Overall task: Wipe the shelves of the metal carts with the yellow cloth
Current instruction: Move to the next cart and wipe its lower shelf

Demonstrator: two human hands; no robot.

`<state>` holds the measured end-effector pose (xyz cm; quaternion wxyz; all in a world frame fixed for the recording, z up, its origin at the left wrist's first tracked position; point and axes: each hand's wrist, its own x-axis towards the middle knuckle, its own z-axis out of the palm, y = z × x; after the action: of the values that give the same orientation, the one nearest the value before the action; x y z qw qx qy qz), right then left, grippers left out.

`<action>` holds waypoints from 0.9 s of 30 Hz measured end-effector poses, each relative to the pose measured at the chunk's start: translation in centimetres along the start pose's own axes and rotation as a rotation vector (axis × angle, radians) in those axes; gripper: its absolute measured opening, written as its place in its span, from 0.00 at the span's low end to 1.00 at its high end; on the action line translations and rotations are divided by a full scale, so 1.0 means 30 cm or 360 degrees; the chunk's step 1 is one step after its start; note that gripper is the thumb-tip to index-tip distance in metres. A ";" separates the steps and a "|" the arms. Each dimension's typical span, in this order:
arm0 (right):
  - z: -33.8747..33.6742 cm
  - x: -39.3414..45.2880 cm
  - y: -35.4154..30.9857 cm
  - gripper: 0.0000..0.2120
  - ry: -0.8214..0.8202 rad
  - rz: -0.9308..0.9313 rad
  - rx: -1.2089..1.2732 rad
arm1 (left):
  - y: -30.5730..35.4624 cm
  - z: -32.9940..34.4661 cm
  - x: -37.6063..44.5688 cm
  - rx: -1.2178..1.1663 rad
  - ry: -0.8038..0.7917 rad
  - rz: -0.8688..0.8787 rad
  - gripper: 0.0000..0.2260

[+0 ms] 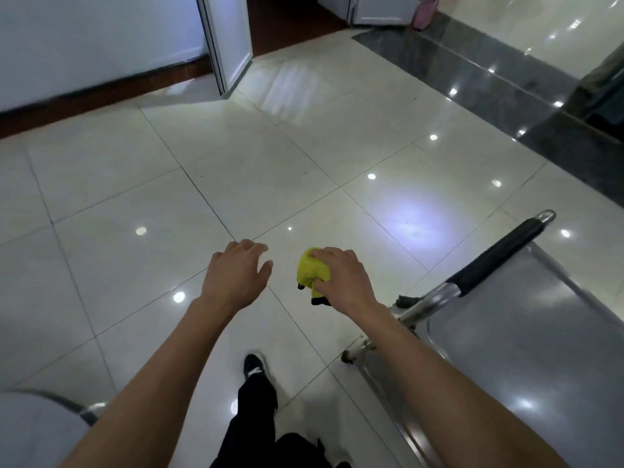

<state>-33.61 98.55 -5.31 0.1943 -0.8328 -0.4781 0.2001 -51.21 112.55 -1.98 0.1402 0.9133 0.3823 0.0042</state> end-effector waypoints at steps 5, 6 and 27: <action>-0.020 0.217 -0.023 0.27 0.0078 0.0240 0.0063 | -0.124 -0.039 0.269 -0.0025 -0.0088 0.0128 0.19; -0.028 0.250 -0.020 0.27 0.0093 0.0284 0.0074 | -0.129 -0.047 0.326 -0.0016 -0.0115 0.0174 0.19; -0.453 0.802 0.563 0.22 0.0533 0.1037 0.0339 | 0.575 0.020 1.448 0.0336 -0.0395 0.1014 0.19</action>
<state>-3.29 109.88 -6.09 0.2815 -0.9375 -0.1265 0.1609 -8.36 131.25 -2.41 0.0821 0.9897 0.0569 -0.1026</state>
